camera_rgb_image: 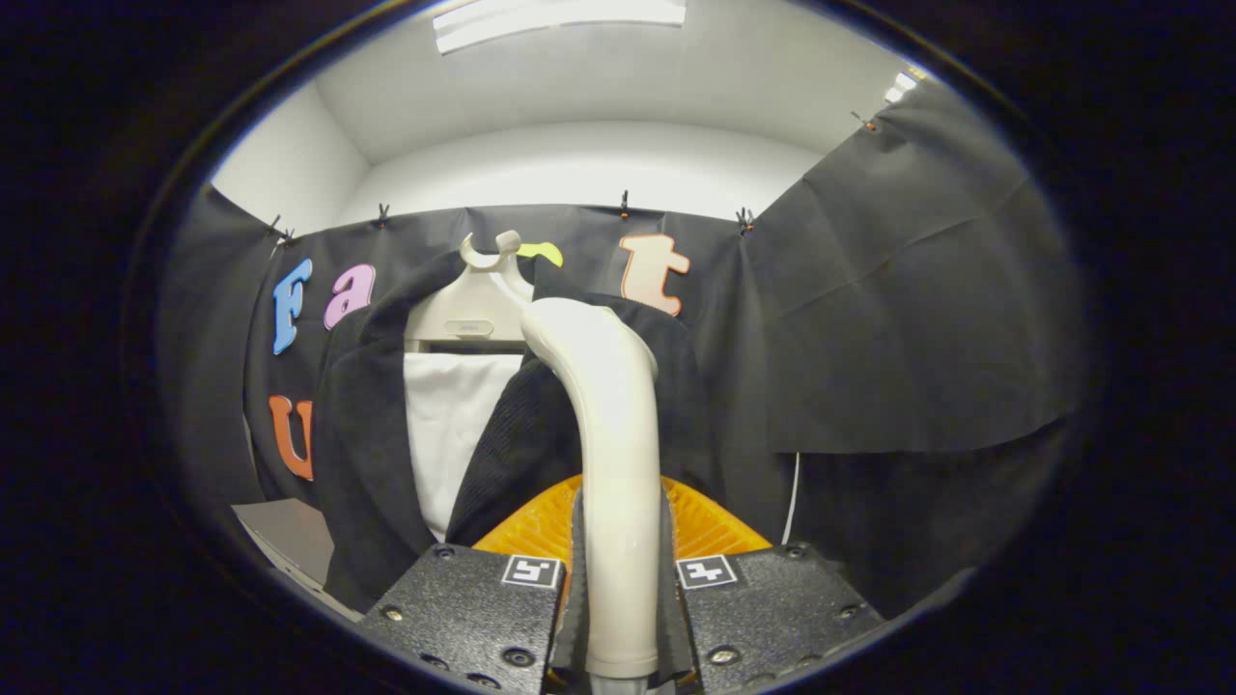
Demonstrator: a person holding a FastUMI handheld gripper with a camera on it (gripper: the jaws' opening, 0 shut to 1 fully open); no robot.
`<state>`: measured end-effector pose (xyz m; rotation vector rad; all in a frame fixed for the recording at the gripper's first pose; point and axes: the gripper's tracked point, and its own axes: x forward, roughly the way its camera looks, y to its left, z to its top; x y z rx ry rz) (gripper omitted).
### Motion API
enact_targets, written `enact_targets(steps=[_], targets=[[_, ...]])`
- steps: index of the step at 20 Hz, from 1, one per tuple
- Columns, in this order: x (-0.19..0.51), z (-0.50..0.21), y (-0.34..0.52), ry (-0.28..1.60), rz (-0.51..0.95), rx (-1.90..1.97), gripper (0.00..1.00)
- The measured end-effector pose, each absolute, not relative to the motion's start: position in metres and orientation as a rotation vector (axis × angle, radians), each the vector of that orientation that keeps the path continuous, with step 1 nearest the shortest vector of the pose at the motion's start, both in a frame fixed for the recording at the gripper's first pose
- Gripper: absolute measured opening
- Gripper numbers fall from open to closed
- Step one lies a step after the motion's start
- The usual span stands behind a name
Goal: Iron the clothes twice with a garment steamer, once on the left side and once on the right side.
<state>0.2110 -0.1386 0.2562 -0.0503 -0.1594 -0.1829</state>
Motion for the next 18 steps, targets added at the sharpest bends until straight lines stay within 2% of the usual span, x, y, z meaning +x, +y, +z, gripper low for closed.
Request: enact_targets(steps=[18], targets=[[0.157, 0.147, -0.132, 0.009, -0.269, -0.075, 0.31]])
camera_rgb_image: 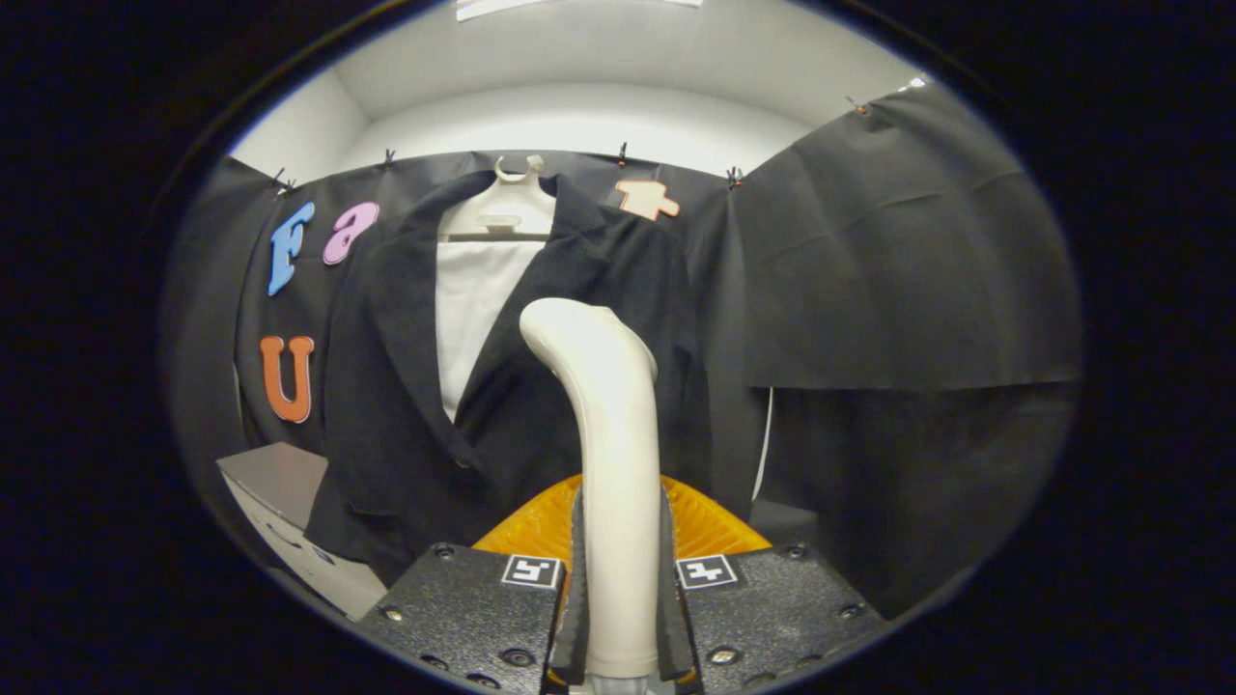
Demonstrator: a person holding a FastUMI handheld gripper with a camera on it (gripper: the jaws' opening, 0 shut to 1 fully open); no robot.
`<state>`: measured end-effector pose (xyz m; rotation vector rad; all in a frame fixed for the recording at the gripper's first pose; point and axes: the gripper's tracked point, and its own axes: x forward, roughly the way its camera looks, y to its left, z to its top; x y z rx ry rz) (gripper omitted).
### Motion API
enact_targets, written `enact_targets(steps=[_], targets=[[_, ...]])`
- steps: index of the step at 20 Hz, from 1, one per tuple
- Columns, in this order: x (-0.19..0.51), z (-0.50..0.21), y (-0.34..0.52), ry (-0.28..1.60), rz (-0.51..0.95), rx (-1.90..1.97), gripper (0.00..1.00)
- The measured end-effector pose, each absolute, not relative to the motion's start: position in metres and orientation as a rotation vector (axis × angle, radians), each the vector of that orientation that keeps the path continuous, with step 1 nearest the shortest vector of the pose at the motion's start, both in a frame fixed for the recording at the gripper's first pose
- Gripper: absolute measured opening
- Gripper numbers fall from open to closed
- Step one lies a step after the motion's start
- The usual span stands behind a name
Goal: Iron the clothes twice with a garment steamer, once on the left side and once on the right side.
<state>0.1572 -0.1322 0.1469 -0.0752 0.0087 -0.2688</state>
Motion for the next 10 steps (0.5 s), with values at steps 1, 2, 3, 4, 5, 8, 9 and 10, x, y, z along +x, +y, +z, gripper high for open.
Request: enact_targets(steps=[1, 2, 3, 4, 5, 8, 9, 10], targets=[[0.156, 0.138, -0.132, 0.019, -0.270, -0.074, 0.31], [0.154, 0.130, -0.132, 0.031, -0.275, -0.076, 0.31], [0.153, 0.122, -0.133, 0.041, -0.277, -0.080, 0.31], [0.152, 0.116, -0.133, 0.051, -0.278, -0.080, 0.31], [0.151, 0.110, -0.134, 0.060, -0.279, -0.079, 0.31], [0.148, 0.096, -0.135, 0.080, -0.289, -0.076, 0.31], [0.148, 0.090, -0.137, 0.088, -0.293, -0.076, 0.31], [0.147, 0.083, -0.138, 0.097, -0.298, -0.077, 0.31]])
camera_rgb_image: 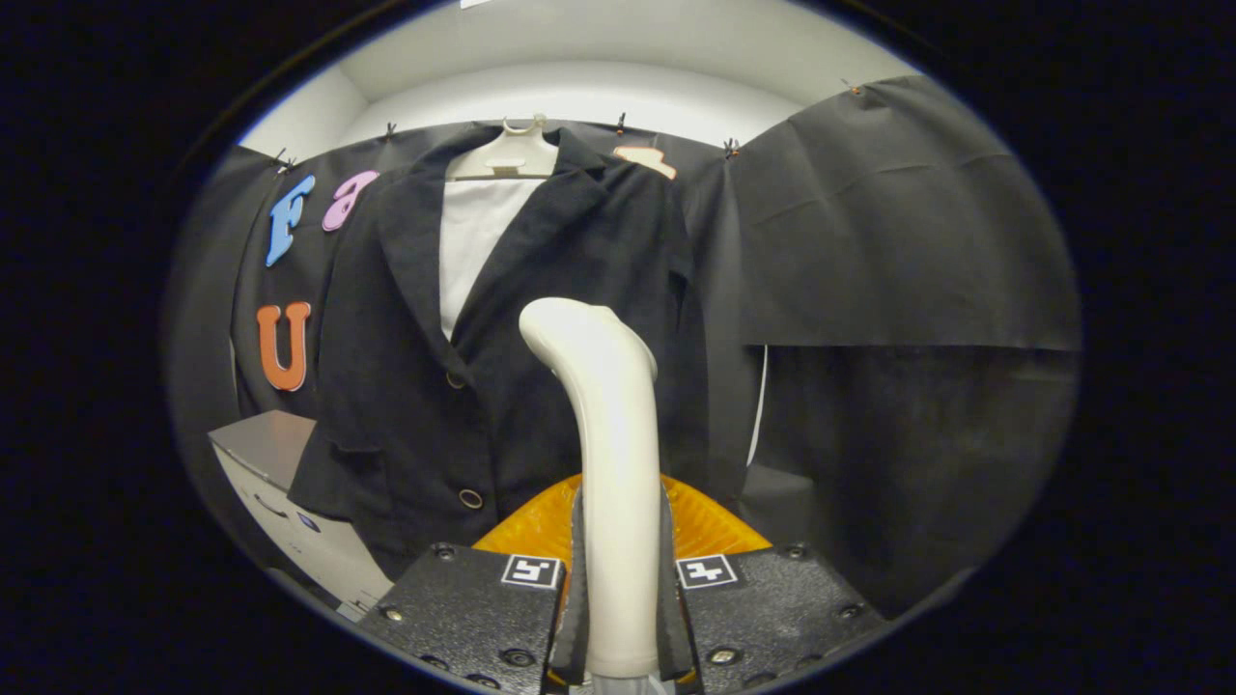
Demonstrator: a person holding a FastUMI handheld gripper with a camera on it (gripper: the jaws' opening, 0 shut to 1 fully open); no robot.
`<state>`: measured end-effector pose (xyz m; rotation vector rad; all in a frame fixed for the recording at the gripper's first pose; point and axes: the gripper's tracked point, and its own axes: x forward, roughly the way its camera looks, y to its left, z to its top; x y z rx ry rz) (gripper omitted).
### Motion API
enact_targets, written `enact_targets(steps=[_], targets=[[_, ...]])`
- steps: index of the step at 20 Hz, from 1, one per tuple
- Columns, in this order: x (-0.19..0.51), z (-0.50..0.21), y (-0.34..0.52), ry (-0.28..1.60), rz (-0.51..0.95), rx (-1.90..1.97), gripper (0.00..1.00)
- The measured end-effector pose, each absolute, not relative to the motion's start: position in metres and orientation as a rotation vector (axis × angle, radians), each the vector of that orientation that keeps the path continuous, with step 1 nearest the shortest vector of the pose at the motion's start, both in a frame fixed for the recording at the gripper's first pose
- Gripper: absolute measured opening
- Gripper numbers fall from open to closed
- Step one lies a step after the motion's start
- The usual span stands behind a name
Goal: Iron the clothes twice with a garment steamer, once on the left side and once on the right side.
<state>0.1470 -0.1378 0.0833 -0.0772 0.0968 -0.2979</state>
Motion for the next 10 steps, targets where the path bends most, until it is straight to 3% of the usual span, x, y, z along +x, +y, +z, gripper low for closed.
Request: enact_targets(steps=[10], targets=[[0.134, 0.015, -0.145, 0.217, -0.323, -0.106, 0.30]])
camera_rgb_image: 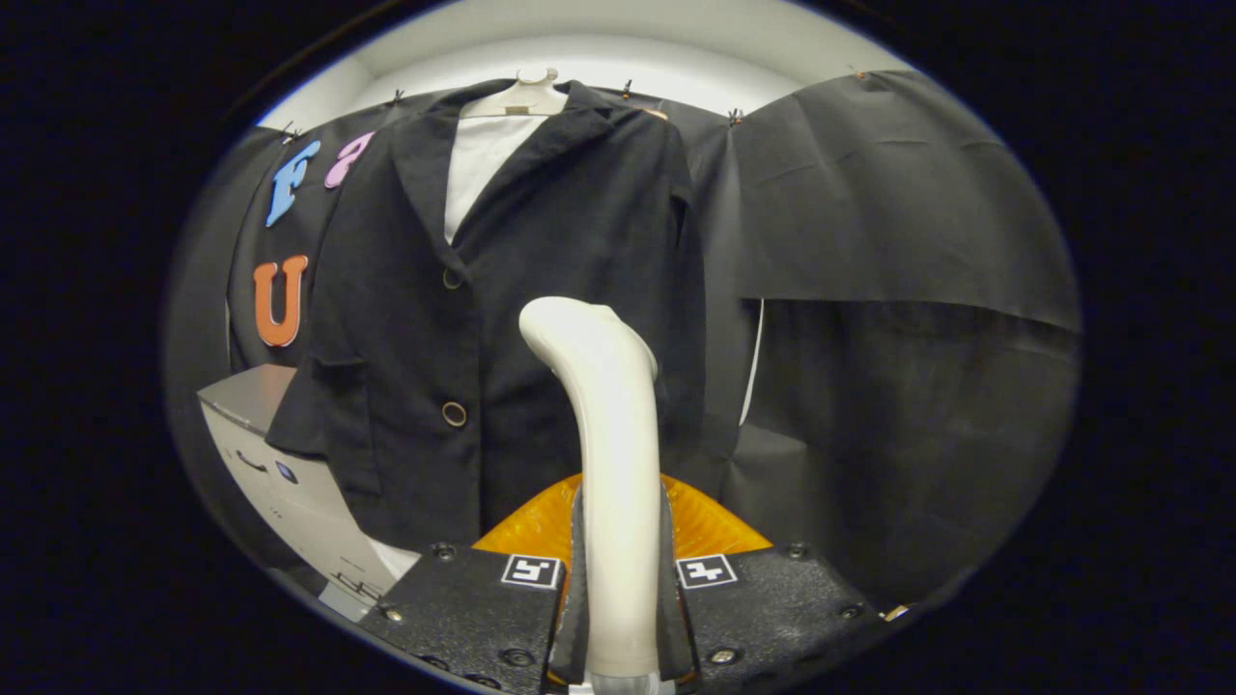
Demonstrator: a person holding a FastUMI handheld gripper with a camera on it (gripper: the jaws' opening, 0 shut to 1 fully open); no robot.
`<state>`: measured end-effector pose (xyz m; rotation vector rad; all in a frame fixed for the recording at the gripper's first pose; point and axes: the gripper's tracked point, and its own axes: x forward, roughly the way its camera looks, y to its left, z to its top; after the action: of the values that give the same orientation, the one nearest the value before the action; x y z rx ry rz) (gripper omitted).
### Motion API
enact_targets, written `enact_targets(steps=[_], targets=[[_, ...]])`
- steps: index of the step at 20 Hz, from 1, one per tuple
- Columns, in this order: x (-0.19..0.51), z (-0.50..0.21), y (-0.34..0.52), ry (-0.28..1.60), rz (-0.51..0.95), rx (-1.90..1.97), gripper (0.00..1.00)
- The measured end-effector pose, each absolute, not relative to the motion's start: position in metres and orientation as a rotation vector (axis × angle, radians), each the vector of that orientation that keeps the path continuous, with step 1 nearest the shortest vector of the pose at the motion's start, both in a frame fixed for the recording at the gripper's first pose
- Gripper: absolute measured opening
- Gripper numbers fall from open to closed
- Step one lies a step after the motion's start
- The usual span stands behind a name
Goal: Iron the clothes twice with a garment steamer, once on the left side and once on the right side.
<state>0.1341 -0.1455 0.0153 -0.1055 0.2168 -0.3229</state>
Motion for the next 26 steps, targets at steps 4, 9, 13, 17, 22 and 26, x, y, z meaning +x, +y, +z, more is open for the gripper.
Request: enact_targets(steps=[4, 9, 13, 17, 22, 26], targets=[[0.127, -0.010, -0.146, 0.252, -0.332, -0.103, 0.30], [0.113, -0.054, -0.142, 0.312, -0.340, -0.084, 0.31], [0.104, -0.086, -0.139, 0.365, -0.336, -0.077, 0.30], [0.096, -0.121, -0.137, 0.439, -0.339, -0.069, 0.31], [0.086, -0.150, -0.133, 0.496, -0.350, -0.064, 0.31], [0.076, -0.145, -0.124, 0.487, -0.352, -0.053, 0.31]])
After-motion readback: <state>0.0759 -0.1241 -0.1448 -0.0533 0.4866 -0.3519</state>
